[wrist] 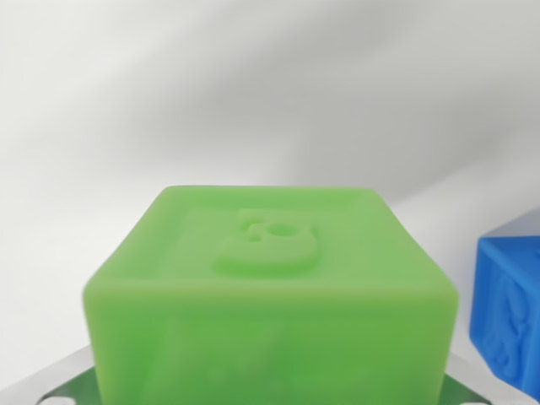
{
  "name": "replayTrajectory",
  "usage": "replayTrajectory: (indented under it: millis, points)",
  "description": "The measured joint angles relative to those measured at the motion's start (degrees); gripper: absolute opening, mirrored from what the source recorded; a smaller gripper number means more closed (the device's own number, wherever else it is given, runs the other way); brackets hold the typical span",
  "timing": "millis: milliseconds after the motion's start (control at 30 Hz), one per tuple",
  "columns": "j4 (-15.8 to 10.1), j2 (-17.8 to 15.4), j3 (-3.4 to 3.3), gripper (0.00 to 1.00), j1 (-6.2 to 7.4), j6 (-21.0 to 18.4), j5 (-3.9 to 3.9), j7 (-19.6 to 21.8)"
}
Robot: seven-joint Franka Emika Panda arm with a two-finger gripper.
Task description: Stack cube
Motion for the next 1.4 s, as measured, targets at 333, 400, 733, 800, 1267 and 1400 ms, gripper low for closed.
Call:
replayTrajectory:
  millis: [333, 400, 733, 800, 1267, 1400]
  points:
    - [-3.2, -3.0, 0.0, 0.0, -0.53, 0.2, 0.32, -0.8]
    - [-3.9, -3.7, 0.0, 0.0, -0.66, 0.2, 0.4, -1.0]
    - [-7.1, -6.9, 0.0, 0.0, -1.28, 0.3, 0.61, -1.9]
    - [-7.8, -7.6, 0.0, 0.0, -1.44, 0.3, 0.66, -2.1]
    - [-12.3, -12.3, -0.01, 0.0, -2.36, 0.2, 1.09, -3.5]
    - [-13.6, -13.8, -0.02, 0.0, -2.63, 0.2, 1.22, -4.0]
